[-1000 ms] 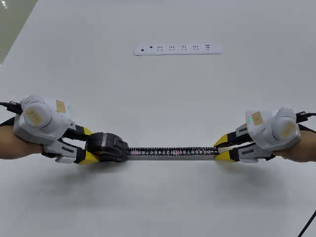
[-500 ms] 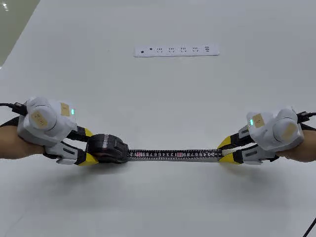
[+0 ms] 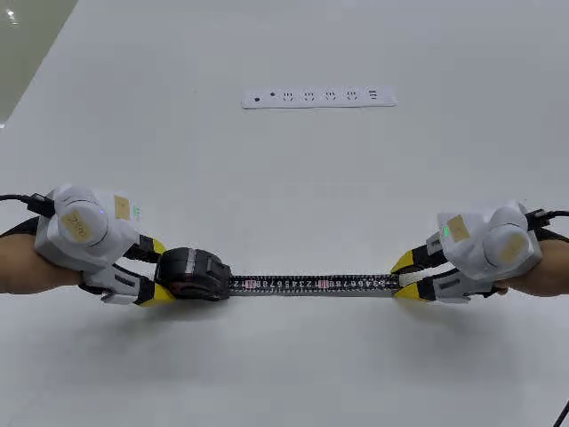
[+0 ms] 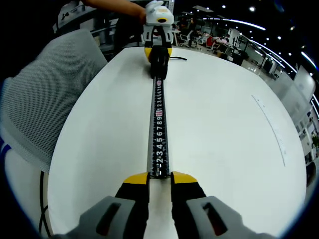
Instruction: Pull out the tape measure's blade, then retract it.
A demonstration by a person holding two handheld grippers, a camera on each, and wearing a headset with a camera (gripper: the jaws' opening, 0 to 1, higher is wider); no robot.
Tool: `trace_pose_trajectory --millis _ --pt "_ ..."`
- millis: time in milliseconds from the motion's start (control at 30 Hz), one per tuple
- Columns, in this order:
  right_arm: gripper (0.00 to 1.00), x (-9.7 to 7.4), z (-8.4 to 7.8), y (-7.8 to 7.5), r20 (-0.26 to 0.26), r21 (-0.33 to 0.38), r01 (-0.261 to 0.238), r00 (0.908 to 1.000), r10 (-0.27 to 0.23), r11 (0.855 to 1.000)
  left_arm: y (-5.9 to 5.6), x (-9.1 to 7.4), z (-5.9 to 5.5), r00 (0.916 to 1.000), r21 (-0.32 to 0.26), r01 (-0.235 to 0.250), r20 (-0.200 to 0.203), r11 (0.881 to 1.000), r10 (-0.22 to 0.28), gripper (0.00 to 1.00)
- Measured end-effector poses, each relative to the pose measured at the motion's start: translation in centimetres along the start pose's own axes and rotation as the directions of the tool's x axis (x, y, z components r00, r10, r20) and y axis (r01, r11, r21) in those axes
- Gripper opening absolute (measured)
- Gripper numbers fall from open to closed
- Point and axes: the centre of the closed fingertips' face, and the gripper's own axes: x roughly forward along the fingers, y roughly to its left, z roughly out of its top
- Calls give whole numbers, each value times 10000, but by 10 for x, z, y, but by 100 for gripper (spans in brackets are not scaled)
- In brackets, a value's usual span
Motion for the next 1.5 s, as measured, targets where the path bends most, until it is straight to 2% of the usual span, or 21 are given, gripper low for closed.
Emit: trace_pose_trajectory --millis 233,500,1000,1233,1333,1500 --pt "17 -1 -3 -1 -67 92 54 10000 -53 9999 0 0 -1 9999 -19 -152 11 9999 152 29" --pt "22 -1 -3 0 -49 180 198 9998 -197 9996 -2 -3 -3 9997 -185 -203 123 9996 206 35" --pt "33 -19 2 4 217 821 858 9959 -879 9929 -7 -15 -7 9946 -1163 -486 853 9920 587 51" --pt "40 -25 0 8 339 1147 1106 9928 -1152 9872 -14 -24 -4 9861 -1885 -623 1397 9801 896 54" --pt "43 -27 0 10 397 1305 1234 9908 -1295 9837 -16 -27 -4 9795 -2169 -773 1656 9731 1147 55" --pt "47 -31 -1 15 497 1594 1420 9872 -1516 9769 -19 -32 1 9568 -2815 -1171 2250 9524 1841 58"
